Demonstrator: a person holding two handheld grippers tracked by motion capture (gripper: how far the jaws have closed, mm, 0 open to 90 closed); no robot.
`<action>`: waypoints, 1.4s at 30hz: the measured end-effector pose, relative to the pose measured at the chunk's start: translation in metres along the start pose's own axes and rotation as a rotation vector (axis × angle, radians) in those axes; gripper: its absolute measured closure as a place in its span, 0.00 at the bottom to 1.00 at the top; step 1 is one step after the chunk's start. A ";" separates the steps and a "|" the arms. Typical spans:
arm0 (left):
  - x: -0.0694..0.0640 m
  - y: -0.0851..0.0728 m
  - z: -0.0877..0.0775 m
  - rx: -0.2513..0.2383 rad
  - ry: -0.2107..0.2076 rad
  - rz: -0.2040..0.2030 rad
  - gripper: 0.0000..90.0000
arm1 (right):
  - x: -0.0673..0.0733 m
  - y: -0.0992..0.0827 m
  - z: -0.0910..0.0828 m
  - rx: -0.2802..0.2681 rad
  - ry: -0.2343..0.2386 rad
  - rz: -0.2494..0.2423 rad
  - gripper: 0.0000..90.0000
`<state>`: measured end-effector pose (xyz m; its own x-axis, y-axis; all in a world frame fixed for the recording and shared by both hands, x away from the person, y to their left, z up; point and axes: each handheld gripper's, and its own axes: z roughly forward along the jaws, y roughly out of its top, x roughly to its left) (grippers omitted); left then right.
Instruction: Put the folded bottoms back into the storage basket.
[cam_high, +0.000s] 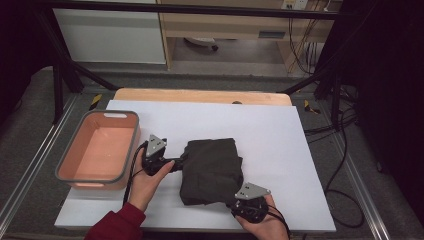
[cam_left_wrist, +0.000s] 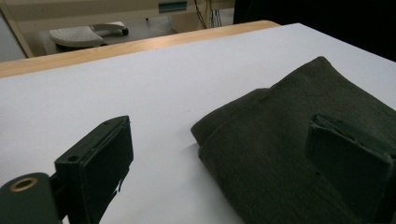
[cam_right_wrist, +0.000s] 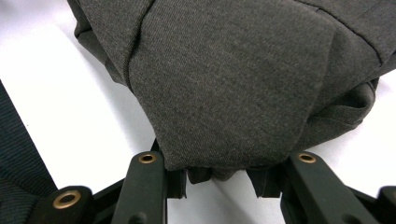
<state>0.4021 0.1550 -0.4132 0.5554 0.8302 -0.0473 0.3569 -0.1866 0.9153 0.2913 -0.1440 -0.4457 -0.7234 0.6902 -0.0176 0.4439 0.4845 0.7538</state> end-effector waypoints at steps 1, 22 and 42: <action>-0.001 0.000 0.003 0.006 0.002 0.007 0.08 | 0.000 0.000 0.000 0.000 0.000 0.000 0.70; 0.009 -0.003 0.022 0.073 -0.029 -0.106 0.13 | -0.001 -0.001 -0.002 0.006 0.003 -0.007 0.71; 0.005 -0.019 0.047 0.181 -0.047 -0.110 0.13 | -0.001 -0.002 0.000 0.004 0.011 -0.003 0.69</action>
<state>0.4335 0.1377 -0.4495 0.5385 0.8262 -0.1658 0.5440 -0.1905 0.8172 0.2912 -0.1460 -0.4472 -0.7308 0.6825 -0.0128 0.4433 0.4888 0.7514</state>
